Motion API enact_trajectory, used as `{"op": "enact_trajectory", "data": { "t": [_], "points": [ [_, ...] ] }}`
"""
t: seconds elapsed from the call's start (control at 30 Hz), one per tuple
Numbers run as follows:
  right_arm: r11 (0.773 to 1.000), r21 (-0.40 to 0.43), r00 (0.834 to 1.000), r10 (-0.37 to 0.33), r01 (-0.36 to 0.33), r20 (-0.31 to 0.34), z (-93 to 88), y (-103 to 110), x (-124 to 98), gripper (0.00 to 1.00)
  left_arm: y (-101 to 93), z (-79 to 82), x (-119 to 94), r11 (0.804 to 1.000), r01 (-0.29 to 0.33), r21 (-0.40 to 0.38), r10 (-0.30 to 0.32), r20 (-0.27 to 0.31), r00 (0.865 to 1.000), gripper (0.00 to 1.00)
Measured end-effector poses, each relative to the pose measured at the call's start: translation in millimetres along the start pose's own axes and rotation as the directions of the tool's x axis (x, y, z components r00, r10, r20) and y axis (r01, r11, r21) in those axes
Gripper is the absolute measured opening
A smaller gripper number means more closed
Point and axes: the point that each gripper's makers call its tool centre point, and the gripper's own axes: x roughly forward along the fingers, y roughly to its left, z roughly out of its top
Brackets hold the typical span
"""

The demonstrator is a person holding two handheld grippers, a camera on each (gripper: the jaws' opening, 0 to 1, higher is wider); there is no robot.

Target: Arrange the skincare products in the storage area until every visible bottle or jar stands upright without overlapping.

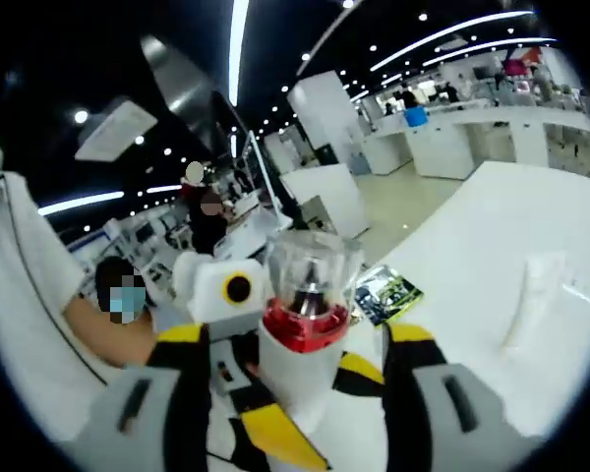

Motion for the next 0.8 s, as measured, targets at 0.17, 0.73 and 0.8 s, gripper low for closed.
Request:
{"op": "enact_trajectory", "data": {
  "t": [0.17,0.73,0.8],
  "points": [
    [0.999,-0.014,0.999,-0.037,0.037,0.033,2.1,1.6,1.5,0.43,-4.1,3.8,-0.1,1.0,-0.006,0.018,0.006,0.009,1.0,0.37],
    [0.996,-0.015,0.994,-0.088,0.089,0.057,0.9,5.5,2.0,0.34,-5.6,5.7,-6.6,0.999,-0.036,0.037,0.035,0.012,0.999,0.37],
    [0.996,-0.002,0.994,-0.094,0.094,0.055,-0.9,6.0,1.6,0.34,-6.2,5.8,-7.6,0.999,-0.036,0.031,0.035,0.019,0.999,0.37]
  ]
}}
